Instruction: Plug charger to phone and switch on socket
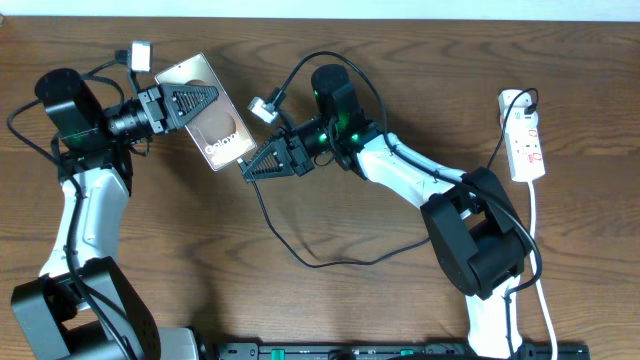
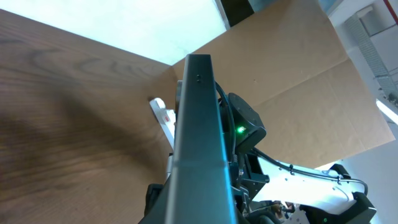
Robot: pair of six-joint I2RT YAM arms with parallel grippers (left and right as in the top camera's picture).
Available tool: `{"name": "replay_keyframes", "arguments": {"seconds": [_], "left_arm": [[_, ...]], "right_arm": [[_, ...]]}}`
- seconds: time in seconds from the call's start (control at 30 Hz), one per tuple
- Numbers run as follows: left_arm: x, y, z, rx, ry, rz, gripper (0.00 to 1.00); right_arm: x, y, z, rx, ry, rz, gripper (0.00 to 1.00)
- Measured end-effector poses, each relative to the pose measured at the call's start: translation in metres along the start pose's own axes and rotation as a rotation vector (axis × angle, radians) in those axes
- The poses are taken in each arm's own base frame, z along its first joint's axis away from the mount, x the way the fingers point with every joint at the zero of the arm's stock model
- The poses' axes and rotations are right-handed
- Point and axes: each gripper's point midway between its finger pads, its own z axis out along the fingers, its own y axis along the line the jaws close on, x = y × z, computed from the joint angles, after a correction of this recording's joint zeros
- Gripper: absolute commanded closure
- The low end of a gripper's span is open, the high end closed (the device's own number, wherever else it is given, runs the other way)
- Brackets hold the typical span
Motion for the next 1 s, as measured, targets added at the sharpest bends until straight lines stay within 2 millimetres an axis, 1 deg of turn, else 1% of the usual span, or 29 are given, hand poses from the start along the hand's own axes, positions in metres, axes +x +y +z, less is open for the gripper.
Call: {"name": "replay_keyframes", "arguments": {"seconds": [0.5, 1.0], "left_arm": [[0.0015, 0.0016, 0.0000, -0.002, 0.001, -0.025, 0.93], [0.0016, 0.0018, 0.0000, -0.002, 0.001, 0.001, 0.93]], "right_arm": [[0.0004, -0.0002, 0.0035, 0.002, 0.002, 0.000, 0.99], [-0.0017, -0.0032, 0.0034, 0.020, -0.010, 0.019, 0.99]]}}
